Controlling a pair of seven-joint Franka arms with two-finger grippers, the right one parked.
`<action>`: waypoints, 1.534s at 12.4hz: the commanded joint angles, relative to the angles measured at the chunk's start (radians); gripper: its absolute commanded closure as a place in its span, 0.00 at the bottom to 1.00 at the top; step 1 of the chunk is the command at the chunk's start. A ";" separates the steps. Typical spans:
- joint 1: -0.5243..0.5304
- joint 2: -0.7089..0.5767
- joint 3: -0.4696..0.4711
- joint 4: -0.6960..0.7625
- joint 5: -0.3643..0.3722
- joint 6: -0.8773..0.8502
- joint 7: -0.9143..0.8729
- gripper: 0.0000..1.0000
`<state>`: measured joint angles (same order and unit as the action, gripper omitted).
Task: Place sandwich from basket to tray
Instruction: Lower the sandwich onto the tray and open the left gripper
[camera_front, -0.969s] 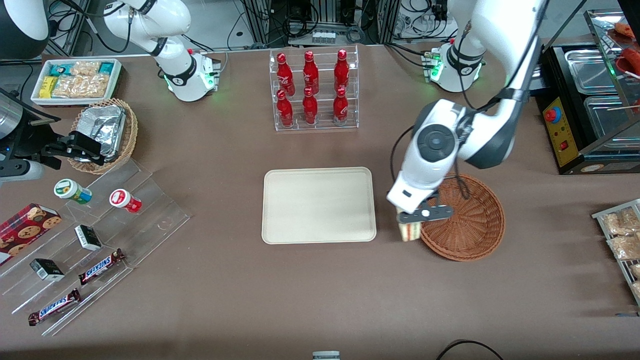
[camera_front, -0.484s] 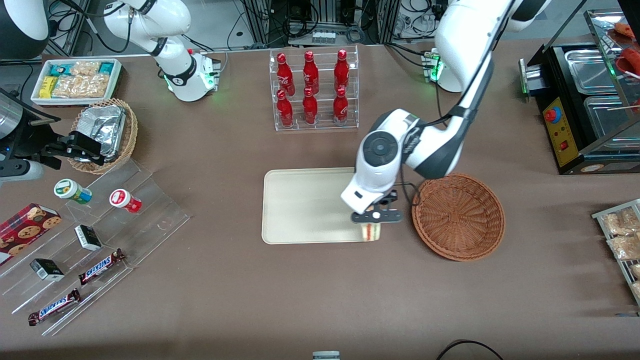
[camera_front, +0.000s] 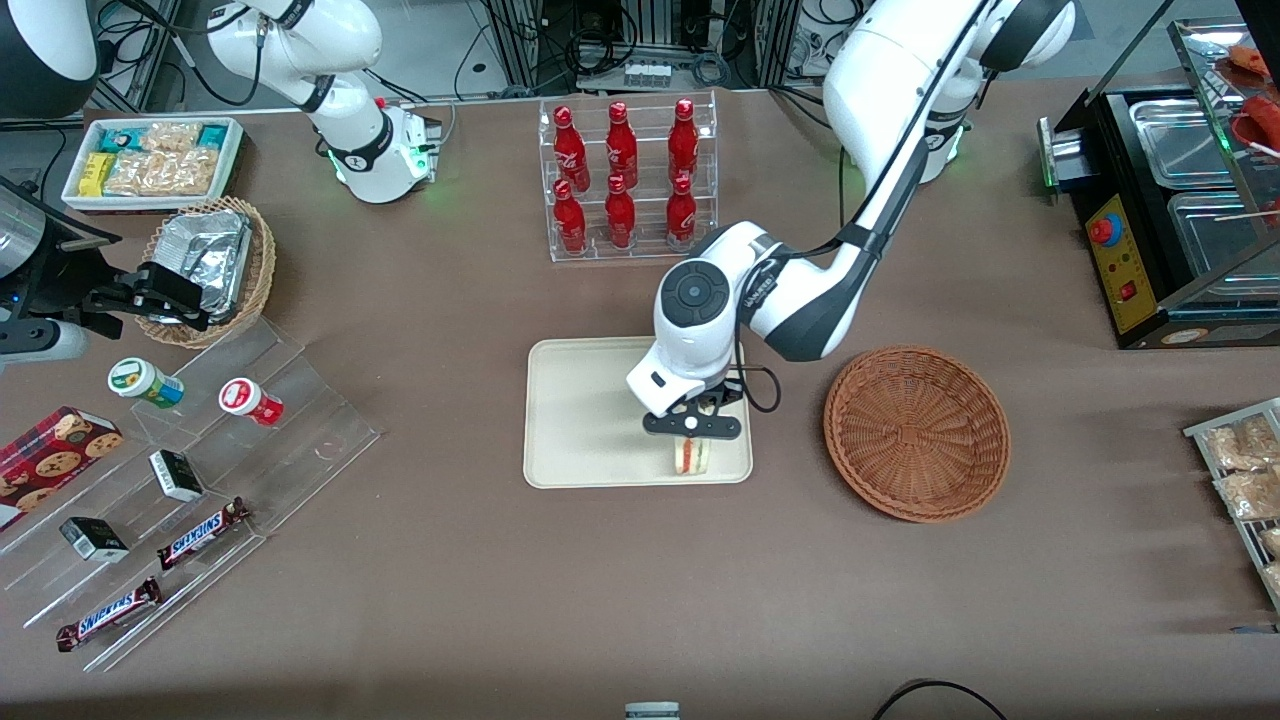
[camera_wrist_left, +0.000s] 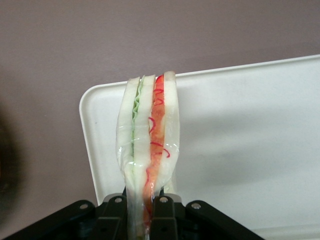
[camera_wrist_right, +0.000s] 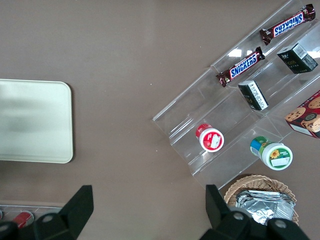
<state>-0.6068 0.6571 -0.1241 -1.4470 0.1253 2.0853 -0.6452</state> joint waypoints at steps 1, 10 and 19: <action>-0.019 0.030 0.014 0.043 0.011 -0.013 0.015 1.00; -0.019 0.081 0.015 0.045 0.005 0.021 -0.094 1.00; -0.034 0.124 0.015 0.045 0.014 0.059 -0.093 1.00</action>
<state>-0.6226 0.7523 -0.1215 -1.4329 0.1252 2.1358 -0.7188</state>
